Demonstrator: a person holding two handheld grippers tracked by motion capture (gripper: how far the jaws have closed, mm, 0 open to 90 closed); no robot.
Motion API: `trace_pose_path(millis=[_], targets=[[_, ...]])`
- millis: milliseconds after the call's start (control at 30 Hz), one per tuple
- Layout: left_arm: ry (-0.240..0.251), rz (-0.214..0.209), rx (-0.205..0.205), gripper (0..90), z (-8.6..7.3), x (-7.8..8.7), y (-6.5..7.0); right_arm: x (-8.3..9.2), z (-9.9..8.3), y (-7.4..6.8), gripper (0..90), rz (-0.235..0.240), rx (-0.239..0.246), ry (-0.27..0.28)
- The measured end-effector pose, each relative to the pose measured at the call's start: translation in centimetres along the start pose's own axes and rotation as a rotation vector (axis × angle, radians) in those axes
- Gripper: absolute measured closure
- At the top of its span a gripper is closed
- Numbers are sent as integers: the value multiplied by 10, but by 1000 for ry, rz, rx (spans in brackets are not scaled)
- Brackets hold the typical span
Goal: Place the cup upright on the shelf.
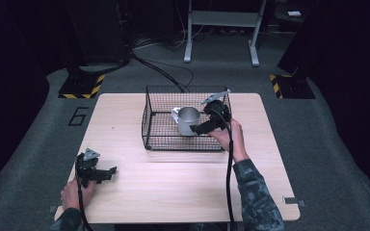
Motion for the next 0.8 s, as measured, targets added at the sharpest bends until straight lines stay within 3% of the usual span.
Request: trace_pose_path(millis=[167, 467, 800], targets=[[0, 0, 0, 1, 0, 0, 0, 24, -14, -1, 0, -26, 7, 41], [0, 0, 0, 1, 0, 0, 0, 53, -50, 6, 0, -78, -35, 58], [0, 0, 0, 1, 0, 0, 0, 68, -96, 22, 0, -130, -103, 56]])
Point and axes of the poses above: each handheld gripper's, and its own axes: x roughly backward along the jaws, z roughly out of its top, y roughly to its right, the point moved 9 cm from there along -x, roughly forward along the jaws, and after that the axes turned 1 degree about -x, right-handed, at the moved point
